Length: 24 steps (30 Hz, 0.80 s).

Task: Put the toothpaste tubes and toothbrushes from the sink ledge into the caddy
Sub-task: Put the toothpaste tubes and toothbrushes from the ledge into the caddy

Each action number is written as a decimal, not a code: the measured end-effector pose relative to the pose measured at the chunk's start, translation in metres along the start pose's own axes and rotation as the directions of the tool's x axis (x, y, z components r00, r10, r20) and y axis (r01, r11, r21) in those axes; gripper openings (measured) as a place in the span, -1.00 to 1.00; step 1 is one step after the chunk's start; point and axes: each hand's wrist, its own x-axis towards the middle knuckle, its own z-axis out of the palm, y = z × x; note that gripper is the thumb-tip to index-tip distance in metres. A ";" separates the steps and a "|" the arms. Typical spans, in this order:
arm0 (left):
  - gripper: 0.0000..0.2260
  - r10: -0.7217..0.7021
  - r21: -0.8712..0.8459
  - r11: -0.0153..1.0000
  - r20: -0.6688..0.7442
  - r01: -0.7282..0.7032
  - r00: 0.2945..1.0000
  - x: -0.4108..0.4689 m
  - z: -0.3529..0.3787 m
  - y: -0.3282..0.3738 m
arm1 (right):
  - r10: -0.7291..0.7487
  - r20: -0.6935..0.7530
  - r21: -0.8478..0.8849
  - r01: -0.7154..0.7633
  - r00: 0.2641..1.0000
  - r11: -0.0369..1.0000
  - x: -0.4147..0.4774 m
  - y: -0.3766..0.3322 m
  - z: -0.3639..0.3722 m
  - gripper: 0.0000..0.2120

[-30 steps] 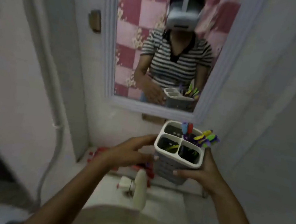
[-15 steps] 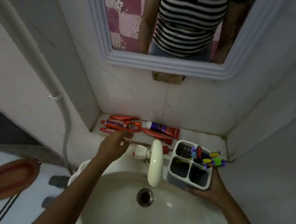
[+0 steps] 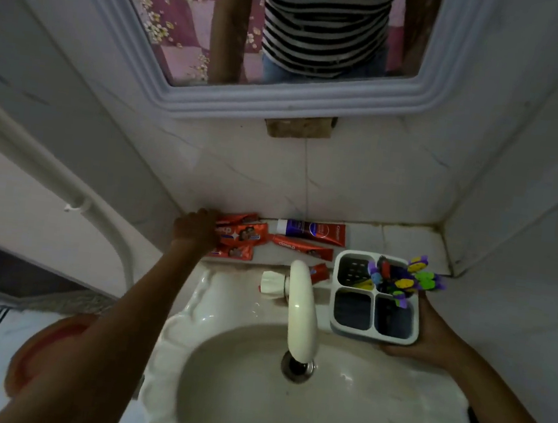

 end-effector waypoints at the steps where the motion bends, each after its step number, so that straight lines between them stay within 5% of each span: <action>1: -0.46 0.026 -0.004 1.000 0.053 -0.026 0.998 0.005 -0.004 -0.001 | 0.015 0.008 -0.013 -0.014 1.000 1.000 0.001 0.001 -0.001 0.12; 8: -0.36 0.099 0.000 0.995 0.009 -0.099 0.995 0.019 0.001 0.000 | 0.012 0.068 -0.015 -0.011 0.998 1.000 -0.002 -0.012 0.002 -0.08; 12: -0.26 0.029 -0.149 0.988 -0.079 -0.041 0.996 0.014 0.012 0.000 | 0.029 0.068 0.037 -0.032 0.997 0.999 0.001 -0.004 0.003 0.10; 18: -0.42 0.164 -0.260 0.953 0.000 -0.158 0.986 0.011 0.016 -0.022 | 0.013 0.051 0.020 -0.014 0.999 1.000 -0.008 -0.024 0.007 0.12; 24: -0.48 0.249 -0.024 0.968 -0.005 -0.249 0.969 0.008 0.004 -0.017 | -0.041 0.000 0.026 0.041 0.999 0.999 -0.008 -0.028 0.008 0.11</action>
